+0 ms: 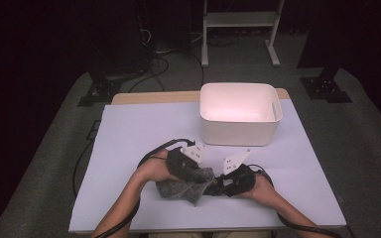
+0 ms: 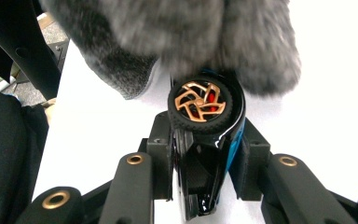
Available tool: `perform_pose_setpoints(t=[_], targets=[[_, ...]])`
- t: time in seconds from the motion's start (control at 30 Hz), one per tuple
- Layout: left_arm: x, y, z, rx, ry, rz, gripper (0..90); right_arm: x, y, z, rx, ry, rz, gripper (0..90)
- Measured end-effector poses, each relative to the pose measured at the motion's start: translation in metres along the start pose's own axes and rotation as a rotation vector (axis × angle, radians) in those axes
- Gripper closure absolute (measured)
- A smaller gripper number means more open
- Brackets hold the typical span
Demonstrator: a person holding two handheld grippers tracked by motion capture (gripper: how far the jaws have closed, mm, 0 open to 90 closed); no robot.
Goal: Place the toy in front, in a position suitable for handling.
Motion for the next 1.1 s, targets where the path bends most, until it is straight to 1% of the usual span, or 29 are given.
perform_pose_setpoints(t=[0.13, 0.23, 0.3, 0.37, 0.43, 0.5, 0.63, 0.7, 0.73, 0.77, 0.83, 0.9, 1.03, 1.1], targets=[[0.012, -0.005, 0.017, 0.037, -0.019, -0.027, 75.4, 0.000, 0.000, 0.000, 0.002, 0.004, 0.000, 64.3], [0.020, -0.009, 0.029, 0.057, -0.046, -0.040, 75.4, 0.000, -0.001, 0.001, -0.004, 0.006, -0.009, 64.6], [0.025, -0.012, 0.037, 0.070, -0.077, -0.048, 75.4, 0.000, -0.001, 0.002, -0.009, 0.008, -0.010, 64.9], [0.026, -0.013, 0.040, 0.077, -0.081, -0.050, 75.4, 0.000, -0.001, 0.002, -0.008, 0.011, -0.008, 65.0], [0.030, -0.015, 0.045, 0.088, -0.100, -0.055, 75.4, 0.000, -0.001, 0.003, -0.008, 0.012, -0.006, 65.2], [0.034, -0.018, 0.053, 0.102, -0.114, -0.068, 75.4, 0.001, -0.001, 0.003, -0.008, 0.012, -0.004, 65.3], [0.042, -0.024, 0.063, 0.122, -0.119, -0.098, 75.3, 0.001, -0.002, 0.003, -0.017, 0.011, -0.007, 65.5], [0.046, -0.027, 0.071, 0.144, -0.102, -0.107, 75.2, 0.001, -0.003, 0.003, -0.016, 0.014, -0.007, 65.5], [0.046, -0.027, 0.071, 0.144, -0.102, -0.107, 75.2, 0.001, -0.003, 0.003, -0.016, 0.014, -0.007, 65.5], [0.046, -0.028, 0.075, 0.150, -0.099, -0.108, 75.2, 0.002, -0.003, 0.003, -0.015, 0.014, -0.005, 65.6], [0.046, -0.029, 0.080, 0.170, -0.109, -0.108, 75.2, 0.002, -0.003, 0.003, -0.022, 0.012, -0.004, 65.7], [0.043, -0.030, 0.086, 0.185, -0.107, -0.105, 75.2, 0.002, -0.003, 0.003, -0.024, 0.011, -0.005, 65.6], [0.037, -0.029, 0.090, 0.202, -0.138, -0.095, 75.2, 0.002, -0.005, 0.002, -0.026, 0.016, -0.009, 65.5], [0.034, -0.028, 0.089, 0.200, -0.141, -0.088, 75.2, 0.003, -0.005, 0.001, -0.037, 0.015, -0.013, 64.6]])
Point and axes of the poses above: each handheld gripper's, and its own axes: x roughly backward along the jaws, z roughly out of its underside, y roughly to its left, the point moved 1 cm from there along -x, roughly forward along the jaws, and after that the axes turned 10 degrees about -x, right-handed, at the moved point
